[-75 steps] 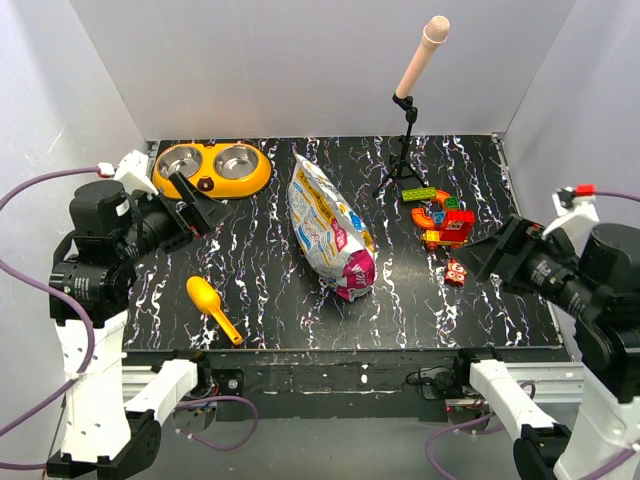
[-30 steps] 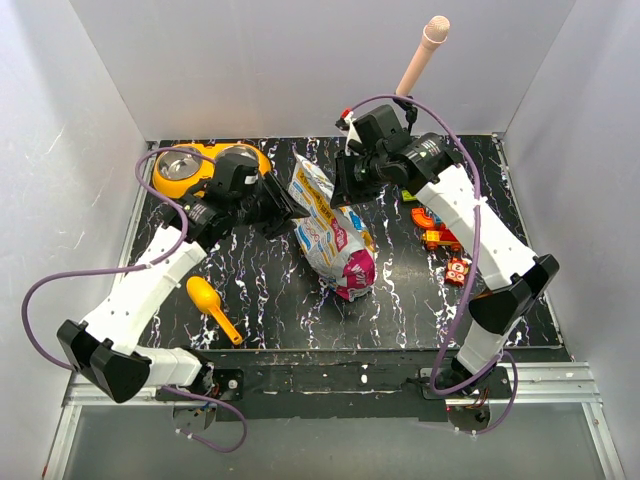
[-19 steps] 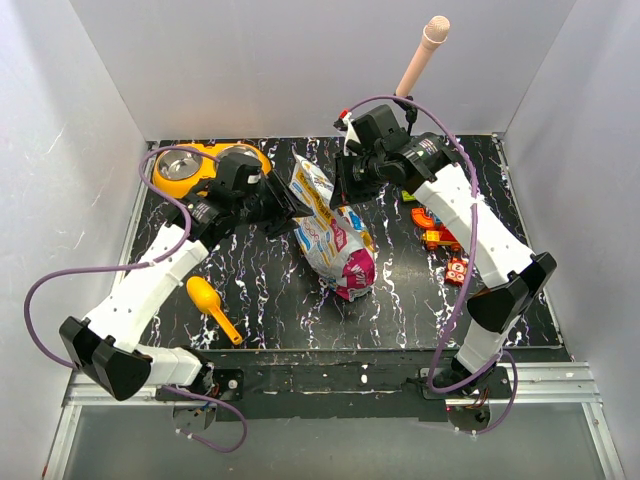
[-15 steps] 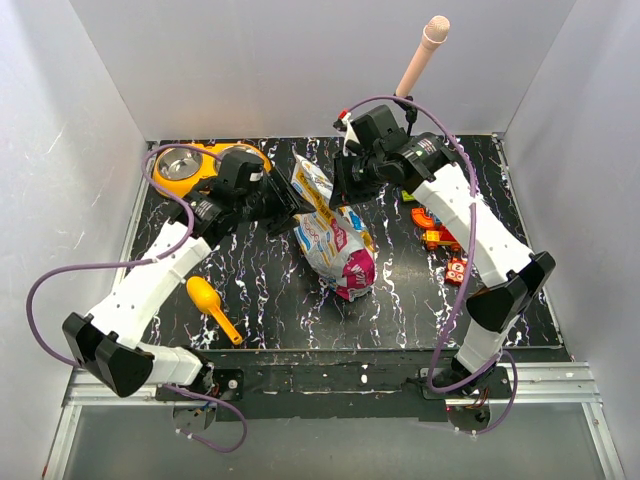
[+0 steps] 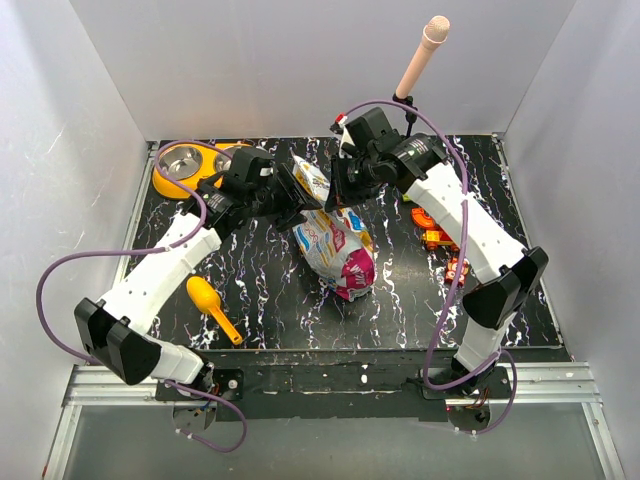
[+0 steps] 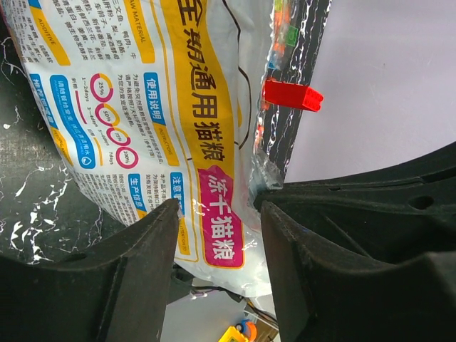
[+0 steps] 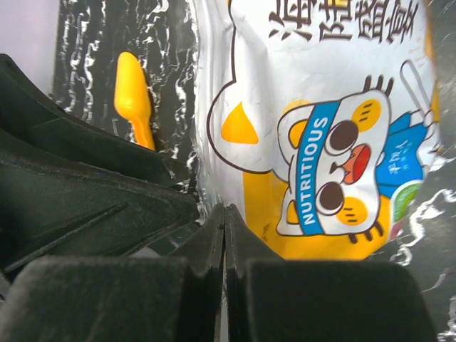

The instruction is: Serve the pet food

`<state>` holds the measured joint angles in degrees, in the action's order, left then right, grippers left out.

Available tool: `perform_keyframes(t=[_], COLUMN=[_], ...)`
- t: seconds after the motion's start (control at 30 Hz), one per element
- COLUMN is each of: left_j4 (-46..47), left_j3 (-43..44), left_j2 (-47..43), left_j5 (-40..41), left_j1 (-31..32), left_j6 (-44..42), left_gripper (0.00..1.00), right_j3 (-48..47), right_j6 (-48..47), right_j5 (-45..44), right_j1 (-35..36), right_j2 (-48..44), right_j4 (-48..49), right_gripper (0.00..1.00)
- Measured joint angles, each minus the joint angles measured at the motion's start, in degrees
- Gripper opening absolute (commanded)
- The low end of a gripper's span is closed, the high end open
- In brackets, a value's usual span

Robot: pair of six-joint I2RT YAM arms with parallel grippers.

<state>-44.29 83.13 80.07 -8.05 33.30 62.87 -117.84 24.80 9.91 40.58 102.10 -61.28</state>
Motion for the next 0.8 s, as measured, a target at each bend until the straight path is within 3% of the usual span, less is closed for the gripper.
perform_keyframes(t=[0.27, 0.4, 0.6, 0.8], left_j4=[1.51, 2.47, 2.86, 3.28], left_j3=[-0.15, -0.15, -0.15, -1.60], left_j2=[0.04, 0.24, 1.27, 0.55], left_j5=[-0.02, 0.07, 0.22, 0.66], left_j1=[0.20, 0.20, 0.20, 0.20], left_j6=[0.66, 0.81, 0.76, 1.09], left_gripper=[0.42, 0.30, 0.37, 0.34], right_j3=[7.85, 7.85, 7.87, 7.87], right_j6=[11.76, 13.11, 14.08, 14.14], right_j5=[3.45, 3.26, 2.43, 2.05], right_j1=[-0.44, -0.46, -0.44, -0.52], right_j2=[-3.76, -3.78, -3.93, -4.13], right_j4=[6.19, 6.23, 6.12, 6.10], right_gripper=[0.01, 0.01, 0.01, 0.01])
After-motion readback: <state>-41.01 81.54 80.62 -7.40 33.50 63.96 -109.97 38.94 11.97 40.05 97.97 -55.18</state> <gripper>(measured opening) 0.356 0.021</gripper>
